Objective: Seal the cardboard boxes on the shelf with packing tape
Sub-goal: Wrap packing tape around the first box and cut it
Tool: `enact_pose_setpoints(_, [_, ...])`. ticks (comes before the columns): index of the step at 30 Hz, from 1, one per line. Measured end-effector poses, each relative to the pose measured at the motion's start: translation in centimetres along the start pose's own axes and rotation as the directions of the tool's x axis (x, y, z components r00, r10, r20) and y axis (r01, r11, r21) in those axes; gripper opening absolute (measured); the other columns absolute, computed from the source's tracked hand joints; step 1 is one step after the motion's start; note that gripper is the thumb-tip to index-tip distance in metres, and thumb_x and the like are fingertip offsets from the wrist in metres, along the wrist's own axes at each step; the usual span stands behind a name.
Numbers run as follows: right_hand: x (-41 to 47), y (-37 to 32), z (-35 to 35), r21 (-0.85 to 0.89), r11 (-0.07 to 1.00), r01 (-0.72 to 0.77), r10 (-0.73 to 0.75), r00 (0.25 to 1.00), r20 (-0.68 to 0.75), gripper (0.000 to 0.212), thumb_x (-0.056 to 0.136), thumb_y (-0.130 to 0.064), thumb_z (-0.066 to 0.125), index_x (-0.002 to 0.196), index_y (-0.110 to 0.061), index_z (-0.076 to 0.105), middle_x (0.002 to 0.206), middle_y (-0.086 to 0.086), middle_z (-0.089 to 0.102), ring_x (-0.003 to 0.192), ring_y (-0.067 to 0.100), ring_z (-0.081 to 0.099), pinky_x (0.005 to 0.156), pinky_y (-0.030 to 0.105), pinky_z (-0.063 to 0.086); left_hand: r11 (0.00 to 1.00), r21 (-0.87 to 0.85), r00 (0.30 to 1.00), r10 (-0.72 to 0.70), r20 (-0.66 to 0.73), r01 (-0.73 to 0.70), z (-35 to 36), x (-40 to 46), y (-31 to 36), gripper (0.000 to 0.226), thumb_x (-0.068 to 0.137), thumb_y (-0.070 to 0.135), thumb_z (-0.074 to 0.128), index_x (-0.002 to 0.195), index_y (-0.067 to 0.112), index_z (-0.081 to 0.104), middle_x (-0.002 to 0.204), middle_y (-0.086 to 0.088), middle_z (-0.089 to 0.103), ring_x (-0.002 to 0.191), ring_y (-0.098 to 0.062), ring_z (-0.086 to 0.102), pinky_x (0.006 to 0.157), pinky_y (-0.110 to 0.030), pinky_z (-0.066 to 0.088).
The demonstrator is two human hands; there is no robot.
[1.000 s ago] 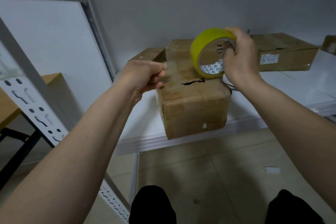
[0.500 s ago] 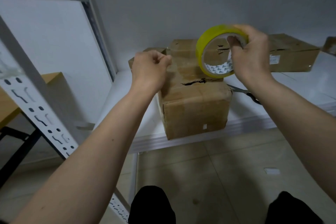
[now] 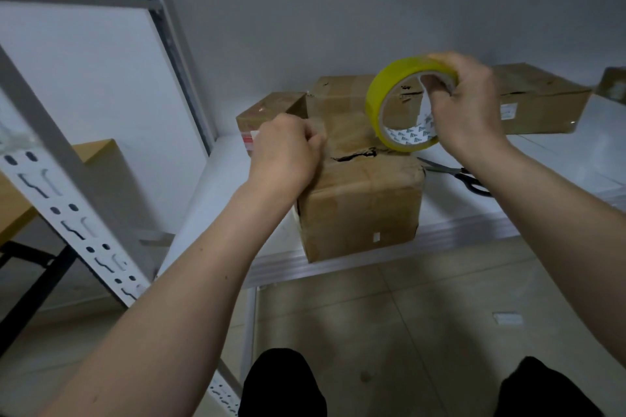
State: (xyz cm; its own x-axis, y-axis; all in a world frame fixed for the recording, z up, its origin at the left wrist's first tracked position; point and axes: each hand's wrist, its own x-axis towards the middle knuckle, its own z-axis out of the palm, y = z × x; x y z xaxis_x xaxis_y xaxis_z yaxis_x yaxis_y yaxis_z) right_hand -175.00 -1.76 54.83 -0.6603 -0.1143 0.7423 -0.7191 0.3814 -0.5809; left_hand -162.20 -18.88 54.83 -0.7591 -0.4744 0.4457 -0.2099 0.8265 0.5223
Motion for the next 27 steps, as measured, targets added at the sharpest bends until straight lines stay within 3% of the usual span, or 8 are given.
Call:
enact_pose_setpoints(9, [0.4,0.2,0.4,-0.102,0.993,0.05,-0.041,0.995,0.094,0.031,0.093,-0.007,0.053,0.119,-0.017,0.066,0.118,0.011,0.062,0.11,0.03,0.055,0.091,0.04,0.045,0.908,0.406,0.994,0.106,0.001,-0.097,1.1,0.3,0.5,0.026,0.098,0.024,0.052,0.104,0.008,0.072,0.103,-0.015,0.069,0.097,-0.035,0.063,0.068,-0.033,0.037])
enact_pose_setpoints(15, [0.3,0.4,0.5,-0.124,0.987,0.103,-0.09,0.99,0.108,0.038,0.09,0.0,0.051,0.118,-0.02,0.065,0.114,0.009,0.062,0.106,0.028,0.056,0.089,0.046,0.046,0.833,0.539,0.992,0.122,0.035,-0.122,0.7,0.3,1.1,0.022,0.098,0.021,0.052,0.106,0.014,0.071,0.106,-0.011,0.069,0.097,-0.035,0.064,0.067,-0.034,0.036])
enact_pose_setpoints(18, [0.3,0.3,0.5,-0.135,0.982,0.131,-0.115,0.986,0.121,0.039,0.09,-0.001,0.05,0.121,-0.02,0.064,0.116,0.01,0.062,0.107,0.03,0.056,0.09,0.047,0.046,0.806,0.579,0.992,0.105,0.066,-0.123,0.6,0.2,1.3,0.022,0.099,0.021,0.052,0.115,0.008,0.058,0.113,-0.013,0.066,0.103,-0.036,0.063,0.069,-0.036,0.036])
enact_pose_setpoints(22, [0.4,0.0,0.5,-0.147,0.976,0.159,-0.139,0.98,0.139,0.04,0.09,-0.001,0.05,0.121,-0.02,0.064,0.115,0.011,0.062,0.107,0.031,0.056,0.09,0.046,0.046,0.831,0.547,0.992,0.05,0.114,-0.105,-0.1,0.4,1.2,0.033,0.098,0.029,0.053,0.125,0.01,0.047,0.123,-0.014,0.061,0.111,-0.035,0.059,0.073,-0.036,0.035])
enact_pose_setpoints(27, [0.6,0.2,0.3,-0.153,0.975,0.162,-0.138,0.978,0.154,0.039,0.09,-0.002,0.05,0.121,-0.021,0.064,0.114,0.011,0.062,0.106,0.032,0.056,0.088,0.048,0.046,0.969,0.236,0.979,-0.114,0.168,0.072,-0.4,0.0,-0.9,0.043,0.096,0.041,0.058,0.129,0.016,0.049,0.122,-0.008,0.062,0.111,-0.029,0.058,0.081,-0.036,0.041])
